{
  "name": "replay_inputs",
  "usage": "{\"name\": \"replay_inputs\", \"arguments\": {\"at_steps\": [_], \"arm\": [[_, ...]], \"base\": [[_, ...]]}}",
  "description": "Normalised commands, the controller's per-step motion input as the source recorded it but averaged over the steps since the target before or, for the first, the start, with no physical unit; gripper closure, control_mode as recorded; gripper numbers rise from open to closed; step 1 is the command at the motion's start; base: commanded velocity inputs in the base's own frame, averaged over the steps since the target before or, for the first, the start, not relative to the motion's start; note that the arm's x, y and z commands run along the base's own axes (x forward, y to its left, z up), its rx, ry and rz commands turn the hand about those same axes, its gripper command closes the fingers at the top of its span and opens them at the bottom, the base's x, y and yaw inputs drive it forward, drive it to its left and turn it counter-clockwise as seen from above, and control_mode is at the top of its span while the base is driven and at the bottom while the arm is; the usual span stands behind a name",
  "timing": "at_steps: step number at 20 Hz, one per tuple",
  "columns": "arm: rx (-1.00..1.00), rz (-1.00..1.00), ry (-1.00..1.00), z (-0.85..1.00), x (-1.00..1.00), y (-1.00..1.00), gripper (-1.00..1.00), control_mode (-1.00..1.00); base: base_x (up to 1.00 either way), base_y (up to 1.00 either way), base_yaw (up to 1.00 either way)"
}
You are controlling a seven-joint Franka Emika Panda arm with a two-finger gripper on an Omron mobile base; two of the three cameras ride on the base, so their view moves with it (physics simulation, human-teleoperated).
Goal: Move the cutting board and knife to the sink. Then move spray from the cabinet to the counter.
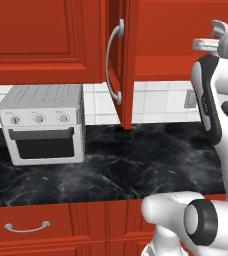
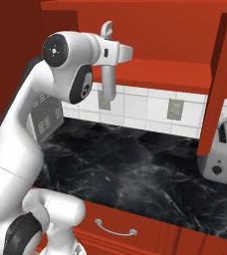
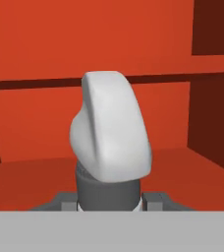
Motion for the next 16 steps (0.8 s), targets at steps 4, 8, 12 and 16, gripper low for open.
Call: {"name": "replay_inputs", "arguments": {"at_steps": [4,8,12,16], "arm": [[0.0,0.0,0.0,-0.31,-0.95,-0.07,1.0,-1.0],[0.0,0.0,0.01,-0.35,-0.67,0.0,1.0,-1.0],[0.0,0.04,0.01,-0.84,-0.06,-0.03,1.0,-1.0],[0.0,0.13,0.0,-0.8,0.05,-0.02,1.0,-1.0]], "base": [[0.0,0.0,0.0],[0.0,0.0,0.0],[0.0,0.0,0.0],[0.0,0.0,0.0]]}}
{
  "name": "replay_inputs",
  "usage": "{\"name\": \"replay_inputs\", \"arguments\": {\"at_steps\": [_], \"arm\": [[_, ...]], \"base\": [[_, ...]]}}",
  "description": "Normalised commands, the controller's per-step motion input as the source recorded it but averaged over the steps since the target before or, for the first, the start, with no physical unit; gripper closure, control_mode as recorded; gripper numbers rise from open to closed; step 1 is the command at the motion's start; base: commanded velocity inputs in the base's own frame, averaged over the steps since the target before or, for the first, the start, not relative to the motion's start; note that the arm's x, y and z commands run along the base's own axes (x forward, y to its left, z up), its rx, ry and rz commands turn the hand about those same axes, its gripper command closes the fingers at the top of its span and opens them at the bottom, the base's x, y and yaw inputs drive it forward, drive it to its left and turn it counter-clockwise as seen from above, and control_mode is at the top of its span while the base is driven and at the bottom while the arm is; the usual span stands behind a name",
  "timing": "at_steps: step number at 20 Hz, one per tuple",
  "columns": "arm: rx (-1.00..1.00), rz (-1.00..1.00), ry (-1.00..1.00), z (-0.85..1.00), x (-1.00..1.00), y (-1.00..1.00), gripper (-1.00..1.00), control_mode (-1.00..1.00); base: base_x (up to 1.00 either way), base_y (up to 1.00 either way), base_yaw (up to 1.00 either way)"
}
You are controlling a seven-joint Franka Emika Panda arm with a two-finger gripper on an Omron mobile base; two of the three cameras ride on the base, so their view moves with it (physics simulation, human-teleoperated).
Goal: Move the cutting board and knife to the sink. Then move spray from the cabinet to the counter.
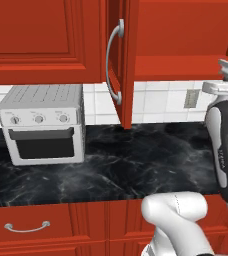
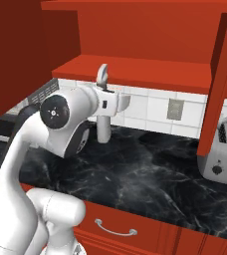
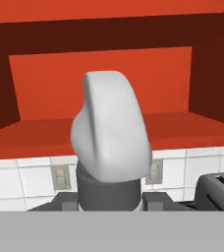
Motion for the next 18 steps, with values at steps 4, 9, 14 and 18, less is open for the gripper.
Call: {"name": "replay_inputs", "arguments": {"at_steps": [4,9,14,18], "arm": [[0.0,0.17,0.0,-0.49,0.17,-0.01,1.0,-1.0],[0.0,0.28,0.01,-0.45,0.25,0.0,1.0,-1.0],[0.0,0.35,0.03,-0.48,0.24,0.0,1.0,-1.0],[0.0,0.3,0.13,-0.43,0.46,0.06,1.0,-1.0]], "base": [[0.0,0.0,0.0],[0.0,0.0,0.0],[0.0,0.0,0.0],[0.0,0.0,0.0]]}}
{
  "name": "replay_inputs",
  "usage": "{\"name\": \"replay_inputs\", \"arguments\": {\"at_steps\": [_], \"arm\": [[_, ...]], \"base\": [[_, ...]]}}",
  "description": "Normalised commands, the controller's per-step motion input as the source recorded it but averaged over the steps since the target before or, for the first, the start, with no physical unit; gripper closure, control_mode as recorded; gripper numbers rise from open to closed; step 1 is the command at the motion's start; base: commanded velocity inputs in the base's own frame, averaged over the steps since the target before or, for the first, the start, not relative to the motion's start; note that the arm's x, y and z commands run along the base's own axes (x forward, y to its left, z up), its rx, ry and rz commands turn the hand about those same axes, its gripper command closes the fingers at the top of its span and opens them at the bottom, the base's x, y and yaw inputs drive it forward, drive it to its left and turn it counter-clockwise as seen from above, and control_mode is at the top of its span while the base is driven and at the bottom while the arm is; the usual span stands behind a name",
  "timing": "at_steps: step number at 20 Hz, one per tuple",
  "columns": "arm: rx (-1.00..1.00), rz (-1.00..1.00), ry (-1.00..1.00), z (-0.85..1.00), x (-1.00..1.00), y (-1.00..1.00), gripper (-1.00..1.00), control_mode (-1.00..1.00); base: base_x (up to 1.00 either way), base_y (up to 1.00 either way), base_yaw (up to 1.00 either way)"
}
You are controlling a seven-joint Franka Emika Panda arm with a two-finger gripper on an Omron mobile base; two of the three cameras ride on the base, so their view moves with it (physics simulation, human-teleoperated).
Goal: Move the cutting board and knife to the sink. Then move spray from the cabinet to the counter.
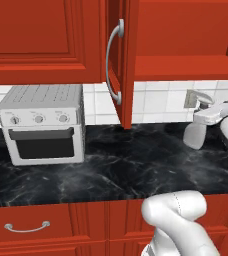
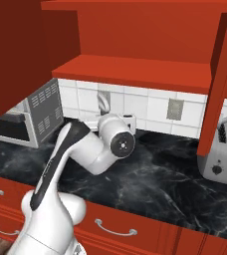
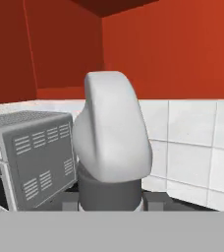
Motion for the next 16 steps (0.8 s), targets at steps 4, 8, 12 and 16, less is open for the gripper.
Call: {"name": "replay_inputs", "arguments": {"at_steps": [4,8,12,16], "arm": [[0.0,0.27,0.08,-0.51,0.41,0.15,1.0,-1.0],[0.0,0.21,0.0,-0.48,0.4,0.19,1.0,-1.0],[0.0,0.17,0.0,-0.32,0.56,0.14,1.0,-1.0],[0.0,0.13,0.0,-0.35,0.48,0.17,1.0,-1.0]], "base": [[0.0,0.0,0.0],[0.0,0.0,0.0],[0.0,0.0,0.0],[0.0,0.0,0.0]]}}
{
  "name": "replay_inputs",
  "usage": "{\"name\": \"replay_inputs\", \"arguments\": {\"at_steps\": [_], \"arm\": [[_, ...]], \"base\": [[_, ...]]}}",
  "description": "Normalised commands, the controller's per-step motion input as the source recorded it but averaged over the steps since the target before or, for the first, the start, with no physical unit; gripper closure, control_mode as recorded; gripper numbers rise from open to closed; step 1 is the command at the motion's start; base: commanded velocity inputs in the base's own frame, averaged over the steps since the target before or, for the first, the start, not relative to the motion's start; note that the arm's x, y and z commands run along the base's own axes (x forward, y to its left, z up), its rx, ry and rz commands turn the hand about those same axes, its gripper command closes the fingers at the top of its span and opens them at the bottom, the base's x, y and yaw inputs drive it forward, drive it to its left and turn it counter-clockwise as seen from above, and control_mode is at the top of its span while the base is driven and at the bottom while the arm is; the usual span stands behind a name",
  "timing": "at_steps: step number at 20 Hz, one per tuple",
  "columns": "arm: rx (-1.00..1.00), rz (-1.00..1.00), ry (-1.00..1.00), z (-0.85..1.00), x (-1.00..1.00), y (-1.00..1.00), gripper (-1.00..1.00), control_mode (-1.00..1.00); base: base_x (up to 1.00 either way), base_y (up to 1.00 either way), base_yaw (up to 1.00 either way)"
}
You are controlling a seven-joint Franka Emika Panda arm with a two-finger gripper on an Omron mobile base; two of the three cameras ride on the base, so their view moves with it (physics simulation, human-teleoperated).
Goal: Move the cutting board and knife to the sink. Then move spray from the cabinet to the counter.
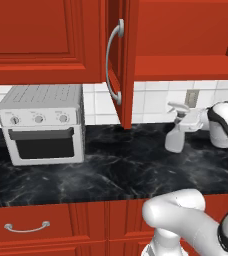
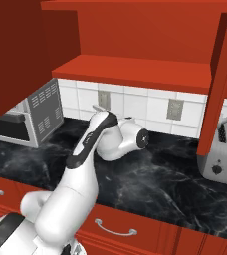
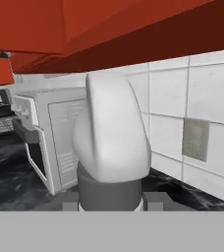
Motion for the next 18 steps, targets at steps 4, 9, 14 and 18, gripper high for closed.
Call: {"name": "replay_inputs", "arguments": {"at_steps": [4,9,14,18], "arm": [[0.0,0.07,0.0,-0.37,0.5,0.09,1.0,-1.0],[0.0,0.0,0.0,-0.29,0.49,0.0,1.0,-1.0],[0.0,0.0,0.0,-0.41,0.43,0.1,1.0,-1.0],[0.0,0.0,0.0,-0.44,0.23,0.08,1.0,-1.0]], "base": [[0.0,0.0,0.0],[0.0,0.0,0.0],[0.0,0.0,0.0],[0.0,0.0,0.0]]}}
